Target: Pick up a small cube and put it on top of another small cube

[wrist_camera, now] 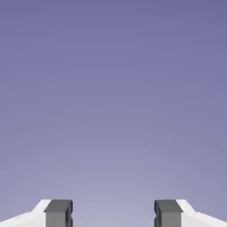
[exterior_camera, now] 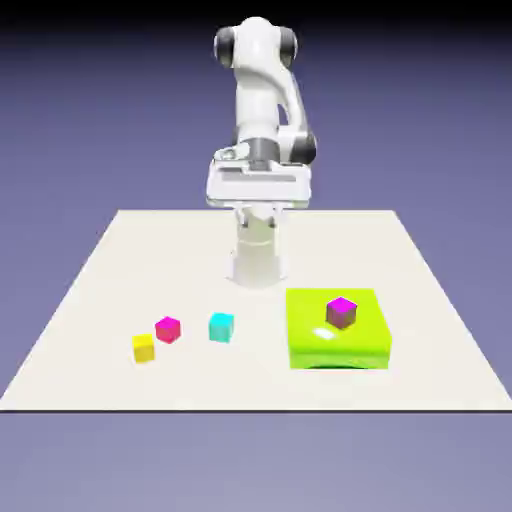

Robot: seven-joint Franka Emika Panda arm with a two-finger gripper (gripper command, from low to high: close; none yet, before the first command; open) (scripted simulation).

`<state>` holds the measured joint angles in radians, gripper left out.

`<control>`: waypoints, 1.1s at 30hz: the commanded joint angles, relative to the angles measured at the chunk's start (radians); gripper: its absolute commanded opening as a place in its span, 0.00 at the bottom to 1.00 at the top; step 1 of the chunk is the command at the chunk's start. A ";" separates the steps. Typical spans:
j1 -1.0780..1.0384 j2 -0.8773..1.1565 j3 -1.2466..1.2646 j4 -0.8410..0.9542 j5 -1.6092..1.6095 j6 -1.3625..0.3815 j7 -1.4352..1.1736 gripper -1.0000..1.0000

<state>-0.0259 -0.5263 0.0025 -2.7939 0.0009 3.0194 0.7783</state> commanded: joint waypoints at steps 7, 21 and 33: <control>-0.220 0.254 0.014 0.094 0.005 -0.102 0.216 0.50; -0.651 0.750 0.042 0.277 0.015 -0.301 0.640 0.50; -0.646 0.846 0.038 0.294 0.011 -0.222 0.642 0.00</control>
<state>-0.6720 0.3199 0.0404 -2.4996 0.0117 2.7980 1.4205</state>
